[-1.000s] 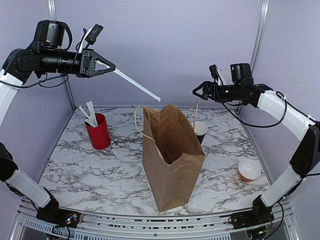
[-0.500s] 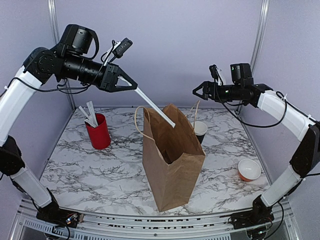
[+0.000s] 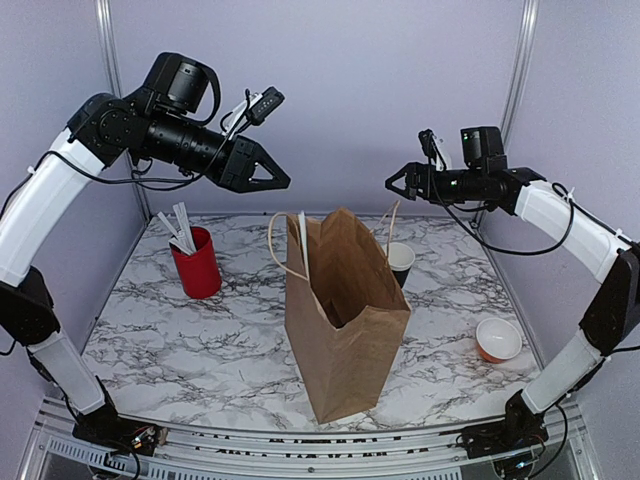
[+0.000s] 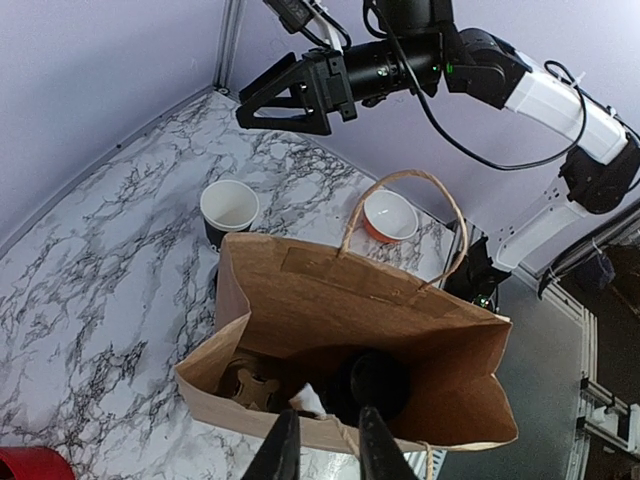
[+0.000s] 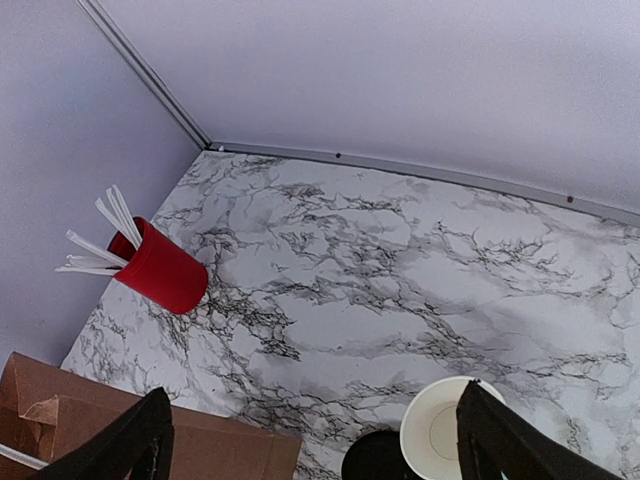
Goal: Pack the takeout coffee
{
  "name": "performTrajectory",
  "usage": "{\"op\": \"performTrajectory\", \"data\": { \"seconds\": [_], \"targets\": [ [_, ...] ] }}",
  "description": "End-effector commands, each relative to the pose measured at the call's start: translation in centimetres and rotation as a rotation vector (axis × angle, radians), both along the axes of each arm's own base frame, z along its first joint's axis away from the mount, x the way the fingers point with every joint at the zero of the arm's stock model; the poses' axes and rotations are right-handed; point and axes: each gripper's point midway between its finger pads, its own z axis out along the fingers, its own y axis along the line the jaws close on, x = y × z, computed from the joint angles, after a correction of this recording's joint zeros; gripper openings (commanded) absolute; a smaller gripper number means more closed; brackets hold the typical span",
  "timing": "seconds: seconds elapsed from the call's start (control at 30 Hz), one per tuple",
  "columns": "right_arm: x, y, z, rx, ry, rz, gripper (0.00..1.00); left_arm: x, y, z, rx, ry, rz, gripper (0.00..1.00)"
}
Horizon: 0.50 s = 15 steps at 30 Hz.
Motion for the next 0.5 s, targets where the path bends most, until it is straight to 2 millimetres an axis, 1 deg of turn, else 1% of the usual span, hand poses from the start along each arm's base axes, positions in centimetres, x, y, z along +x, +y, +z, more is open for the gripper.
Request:
{"op": "performTrajectory", "data": {
  "seconds": [0.0,0.03,0.1,0.13,0.23,0.3,0.33,0.47],
  "targets": [
    [-0.4,0.0,1.4,0.004,-0.032,0.005,0.95,0.5,0.1,0.9,-0.003,-0.034,0.028,0.31],
    [-0.4,0.0,1.4,0.003,-0.033,0.004,0.95,0.6,0.1,1.1,-0.008,-0.040,0.034,0.36],
    [-0.4,0.0,1.4,0.004,-0.032,0.002,0.95,0.7,0.2,1.5,-0.019,-0.050,0.043,0.39],
    [-0.4,-0.1,1.3,0.004,-0.030,0.001,0.95,0.8,0.2,1.7,-0.025,-0.056,0.051,0.43],
    [-0.5,-0.1,1.3,0.004,-0.031,0.001,0.95,1.0,0.4,2.3,-0.046,-0.076,0.072,0.46],
    [-0.5,-0.1,1.3,0.002,-0.031,-0.003,0.95,1.2,0.6,2.9,-0.070,-0.096,0.088,0.51],
    [-0.5,-0.2,1.3,0.000,-0.032,-0.006,0.95,1.3,0.7,2.8,-0.073,-0.099,0.098,0.52],
    [-0.4,-0.5,1.4,-0.007,-0.038,-0.020,0.95,1.9,1.4,3.2,-0.101,-0.132,0.157,0.65]
  ]
}}
